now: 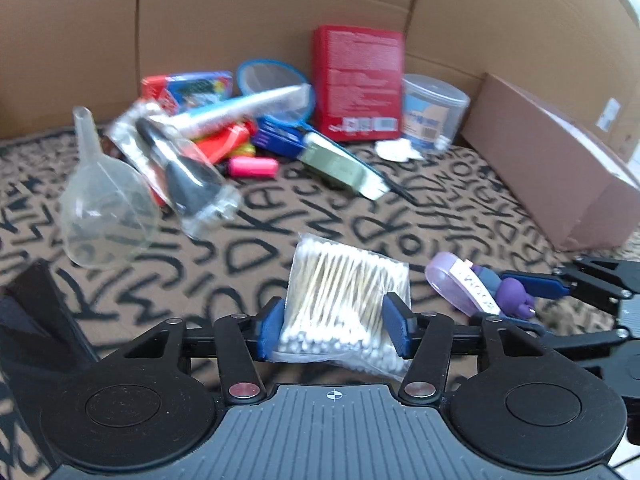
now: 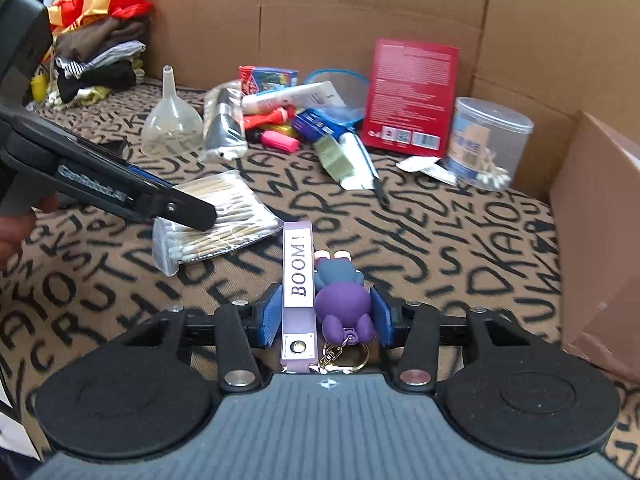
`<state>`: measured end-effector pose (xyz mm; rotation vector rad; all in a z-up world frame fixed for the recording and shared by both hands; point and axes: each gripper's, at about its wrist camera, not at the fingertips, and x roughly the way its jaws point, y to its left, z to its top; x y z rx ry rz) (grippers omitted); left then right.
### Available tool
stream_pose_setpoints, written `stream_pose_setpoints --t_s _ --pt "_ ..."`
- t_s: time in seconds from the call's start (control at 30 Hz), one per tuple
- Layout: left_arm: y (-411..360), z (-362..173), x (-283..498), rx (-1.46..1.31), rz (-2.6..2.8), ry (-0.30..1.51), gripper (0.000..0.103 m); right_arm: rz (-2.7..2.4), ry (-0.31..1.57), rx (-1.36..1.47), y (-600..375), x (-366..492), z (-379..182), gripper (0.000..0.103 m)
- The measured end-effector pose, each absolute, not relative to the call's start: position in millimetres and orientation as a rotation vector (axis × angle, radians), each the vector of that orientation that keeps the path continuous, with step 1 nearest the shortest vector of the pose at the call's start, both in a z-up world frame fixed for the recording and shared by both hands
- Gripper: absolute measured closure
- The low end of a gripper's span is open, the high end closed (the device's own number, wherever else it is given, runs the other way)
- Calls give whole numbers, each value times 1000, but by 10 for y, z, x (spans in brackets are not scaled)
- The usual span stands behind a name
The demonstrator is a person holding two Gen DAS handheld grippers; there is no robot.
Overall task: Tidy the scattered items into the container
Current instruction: 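Lift the swab bag with the left tool while the right tool lifts the keychain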
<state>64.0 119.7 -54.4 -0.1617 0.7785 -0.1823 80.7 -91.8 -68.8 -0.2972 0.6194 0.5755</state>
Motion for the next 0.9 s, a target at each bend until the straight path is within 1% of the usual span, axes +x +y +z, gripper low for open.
stream_pose_setpoints --t_s 0.03,0.1,0.13,0.2,0.23,0.27,0.3,0.37,0.4,0.5,0.57,0.6,0.7,0.77,0.8,0.9 --pt "1162 -546 620 -163 -204 782 45 571 622 -295 -949 786 -688 51" --pt "1077 -560 603 -153 -232 788 34 564 627 -285 -1007 748 -687 49" --pt "1031 -571 611 -143 -235 792 31 555 627 -279 -1023 738 -691 44" --pt "951 -592 640 -120 -236 799 26 541 623 -278 -1016 738 -703 42" --pt "916 -594 648 -104 -235 799 26 540 623 -278 -1014 738 -706 42" --pt "888 -593 648 -88 -233 796 29 541 623 -277 -1013 737 -706 42" --pt "870 -592 648 -74 -229 795 37 542 623 -276 -1011 736 -707 42" --pt "849 -588 641 -59 -224 795 41 544 623 -275 -1009 735 -708 43" --pt "841 -583 634 -55 -222 795 43 545 623 -274 -1008 734 -709 50" --pt "815 -572 616 -43 -215 796 43 549 624 -271 -1004 731 -711 51" --pt "802 -577 616 -46 -221 802 40 551 624 -270 -1002 729 -712 51" --pt "796 -580 617 -49 -225 806 30 552 624 -269 -1001 728 -713 51" --pt "747 -592 624 -41 -219 810 25 548 618 -265 -1001 717 -725 50" --pt "709 -599 627 -33 -212 811 28 544 613 -263 -1001 708 -734 49" --pt "691 -597 626 -29 -207 811 37 544 615 -258 -1008 708 -731 51" --pt "649 -583 613 -22 -200 811 41 542 628 -231 -1040 708 -713 52"
